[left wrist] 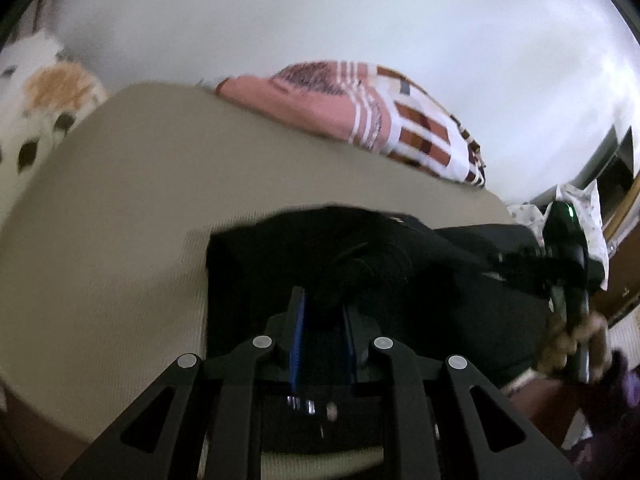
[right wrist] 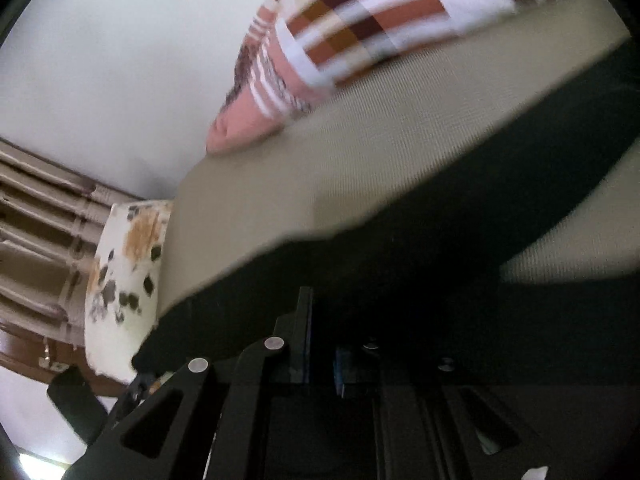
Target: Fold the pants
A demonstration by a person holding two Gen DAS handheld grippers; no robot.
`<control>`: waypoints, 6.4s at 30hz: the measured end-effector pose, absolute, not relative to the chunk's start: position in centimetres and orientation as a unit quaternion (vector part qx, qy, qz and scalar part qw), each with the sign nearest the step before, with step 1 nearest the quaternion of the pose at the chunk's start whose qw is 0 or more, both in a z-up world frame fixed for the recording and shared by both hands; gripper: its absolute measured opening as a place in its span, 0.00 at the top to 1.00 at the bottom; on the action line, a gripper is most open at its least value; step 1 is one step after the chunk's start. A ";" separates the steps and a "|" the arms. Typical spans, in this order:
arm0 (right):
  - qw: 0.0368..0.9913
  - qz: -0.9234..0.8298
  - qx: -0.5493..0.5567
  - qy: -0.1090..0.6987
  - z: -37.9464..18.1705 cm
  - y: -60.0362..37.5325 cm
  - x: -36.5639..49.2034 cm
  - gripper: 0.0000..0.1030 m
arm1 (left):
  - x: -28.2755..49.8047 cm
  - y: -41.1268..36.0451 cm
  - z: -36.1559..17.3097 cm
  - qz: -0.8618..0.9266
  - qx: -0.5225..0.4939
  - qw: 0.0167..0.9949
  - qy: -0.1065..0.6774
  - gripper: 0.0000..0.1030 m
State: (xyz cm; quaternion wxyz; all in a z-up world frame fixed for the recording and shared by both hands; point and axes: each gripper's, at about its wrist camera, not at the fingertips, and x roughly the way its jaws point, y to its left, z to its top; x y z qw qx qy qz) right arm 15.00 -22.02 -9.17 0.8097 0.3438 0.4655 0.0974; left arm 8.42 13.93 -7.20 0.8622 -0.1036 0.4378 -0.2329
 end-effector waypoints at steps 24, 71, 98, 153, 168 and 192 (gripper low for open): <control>0.772 0.127 0.496 0.375 -18.4 -28.1 3.8 0.83 | 2.0 8.0 -8.2 -0.144 -0.010 0.893 0.426 0.31; 0.768 -0.056 0.591 0.240 -21.0 -49.3 -10.7 0.93 | 0.1 -3.4 -10.9 -0.434 -0.203 0.678 0.557 0.31; 0.739 -0.018 0.652 0.170 -17.1 -50.5 -12.5 0.94 | 0.2 -22.9 -17.7 -0.446 -0.245 0.591 0.626 0.31; 0.728 -0.170 0.644 0.164 -25.0 -55.9 -22.3 0.97 | -1.8 -13.0 -12.3 -0.406 -0.106 0.718 0.555 0.83; 0.684 0.150 0.617 0.360 -21.2 -37.1 -7.8 0.55 | 0.9 -1.3 -12.6 -0.321 -0.192 0.778 0.505 0.64; 0.732 0.079 0.568 0.367 -21.9 -30.5 -2.3 0.93 | 0.9 22.4 -13.4 -0.066 -0.331 0.798 0.499 0.54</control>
